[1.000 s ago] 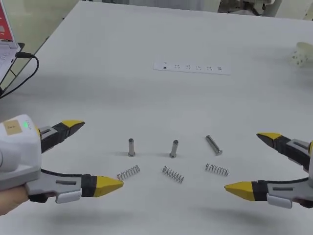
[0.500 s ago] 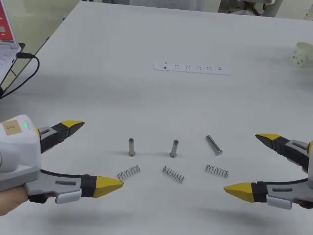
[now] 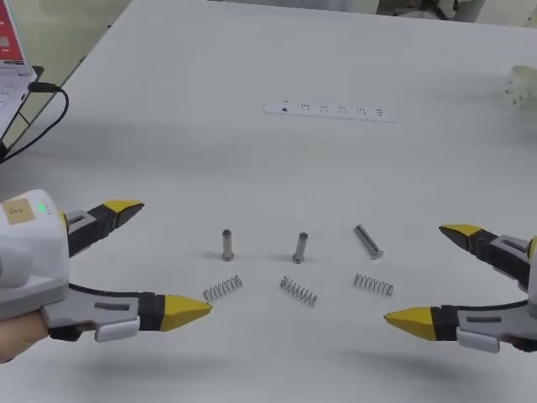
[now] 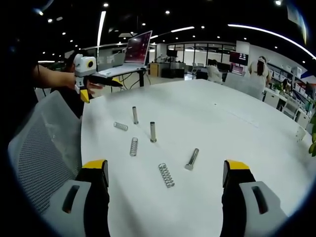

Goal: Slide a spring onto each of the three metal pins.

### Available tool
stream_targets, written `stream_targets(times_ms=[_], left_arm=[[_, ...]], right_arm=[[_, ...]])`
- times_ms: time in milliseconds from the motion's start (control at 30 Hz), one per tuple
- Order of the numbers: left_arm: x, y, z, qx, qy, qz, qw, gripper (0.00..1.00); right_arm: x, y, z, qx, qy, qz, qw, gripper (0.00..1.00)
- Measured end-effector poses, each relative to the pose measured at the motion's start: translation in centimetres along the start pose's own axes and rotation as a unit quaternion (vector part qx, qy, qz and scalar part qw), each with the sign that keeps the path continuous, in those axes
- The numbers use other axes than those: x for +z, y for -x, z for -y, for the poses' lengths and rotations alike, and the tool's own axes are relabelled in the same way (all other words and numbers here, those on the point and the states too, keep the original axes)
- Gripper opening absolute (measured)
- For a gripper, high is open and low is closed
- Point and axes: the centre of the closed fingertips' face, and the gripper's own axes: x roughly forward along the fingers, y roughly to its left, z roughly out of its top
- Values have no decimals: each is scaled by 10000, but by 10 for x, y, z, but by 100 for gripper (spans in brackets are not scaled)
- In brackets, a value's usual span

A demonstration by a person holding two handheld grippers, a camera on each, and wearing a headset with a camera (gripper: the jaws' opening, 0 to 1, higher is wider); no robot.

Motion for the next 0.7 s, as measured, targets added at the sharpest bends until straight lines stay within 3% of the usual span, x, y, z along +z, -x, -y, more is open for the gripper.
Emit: stream_targets(times_ms=[433,700], left_arm=[[-2,-3,2,-62,4,-29,10000,98],[-5,-6,2,-82,45,-36,9999,98]], right_arm=[[1,-2,-1,48,-7,-30,10000,97],[10,-8,5,121,-6,-17,9999,95]])
